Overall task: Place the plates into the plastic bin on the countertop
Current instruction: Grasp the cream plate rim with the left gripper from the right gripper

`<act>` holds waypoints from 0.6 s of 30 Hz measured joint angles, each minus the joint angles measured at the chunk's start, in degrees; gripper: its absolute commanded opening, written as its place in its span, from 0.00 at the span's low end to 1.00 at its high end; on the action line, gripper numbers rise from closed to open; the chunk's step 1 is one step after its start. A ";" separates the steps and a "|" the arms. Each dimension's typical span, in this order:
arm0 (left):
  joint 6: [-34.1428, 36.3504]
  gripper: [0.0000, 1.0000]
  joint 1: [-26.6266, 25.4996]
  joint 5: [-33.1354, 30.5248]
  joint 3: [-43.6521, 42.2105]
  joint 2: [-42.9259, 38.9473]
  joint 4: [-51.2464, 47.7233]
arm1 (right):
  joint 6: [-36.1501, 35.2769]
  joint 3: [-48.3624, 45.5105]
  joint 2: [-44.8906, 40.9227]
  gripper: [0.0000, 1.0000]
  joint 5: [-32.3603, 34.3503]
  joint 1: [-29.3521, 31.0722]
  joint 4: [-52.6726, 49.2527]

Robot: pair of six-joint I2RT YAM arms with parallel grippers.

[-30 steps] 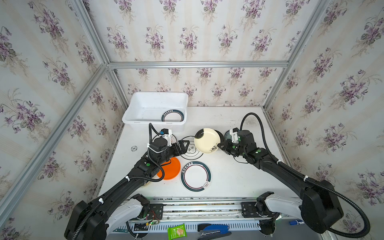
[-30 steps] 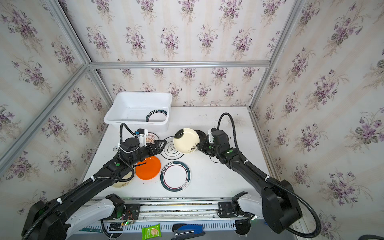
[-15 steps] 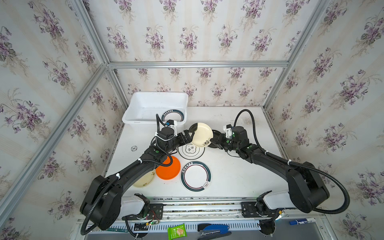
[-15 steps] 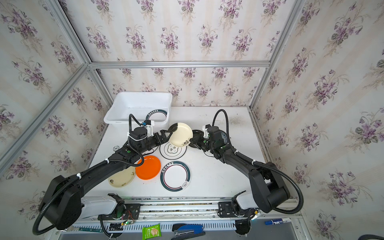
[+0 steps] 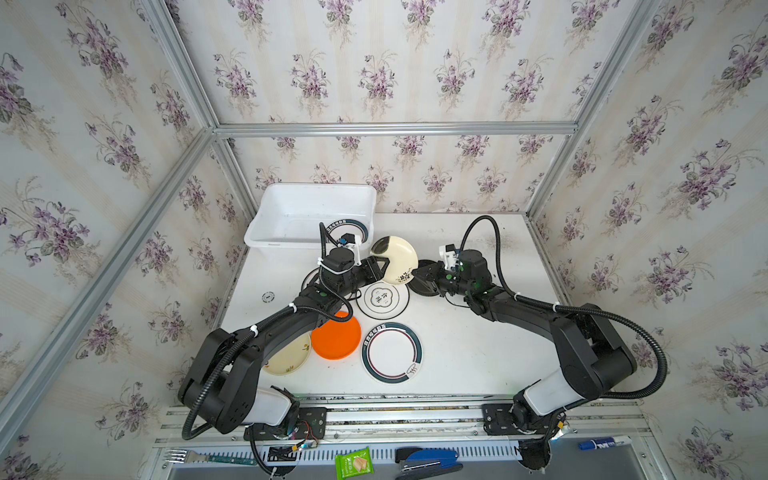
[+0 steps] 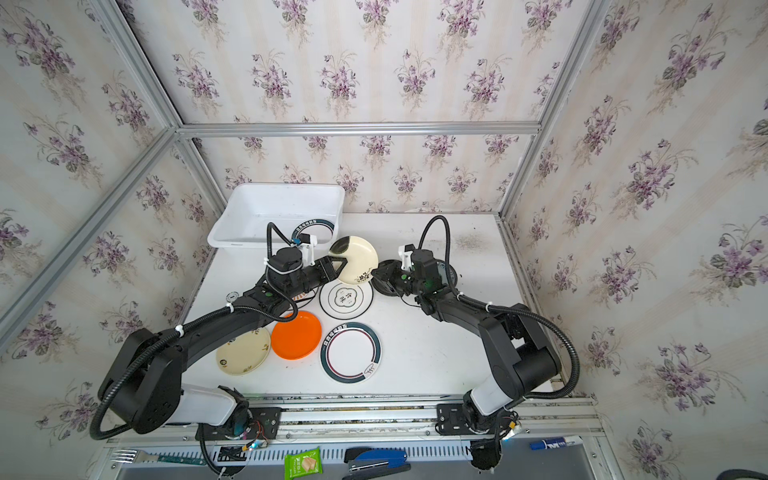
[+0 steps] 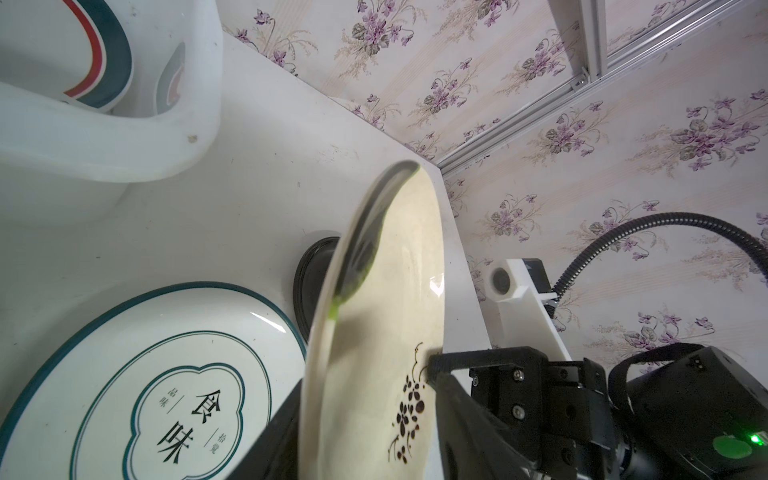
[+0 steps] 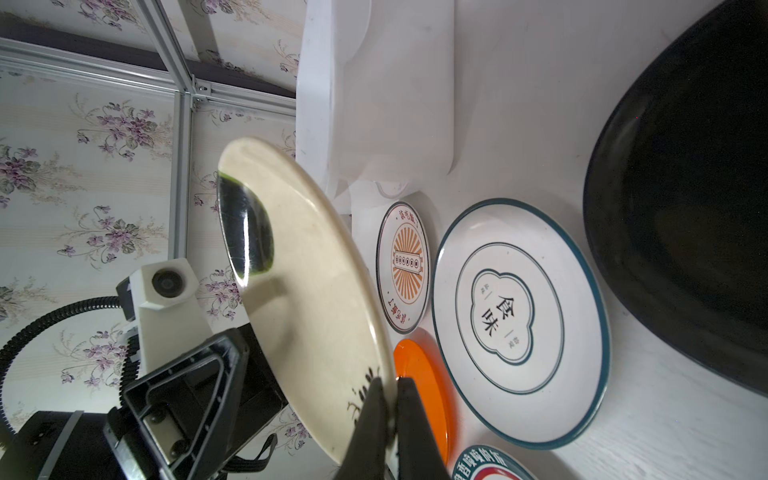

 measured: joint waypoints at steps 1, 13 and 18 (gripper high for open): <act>-0.15 0.42 0.02 0.02 0.07 0.22 0.00 | 0.35 -0.02 0.13 0.00 -0.02 0.00 0.39; -0.63 0.03 0.24 -0.50 1.46 1.90 -0.33 | 2.82 -2.03 2.12 0.00 -0.59 -0.44 6.88; -0.61 0.00 0.24 -0.22 1.49 1.86 -0.22 | 2.84 -2.27 2.12 0.03 -0.85 -0.57 7.37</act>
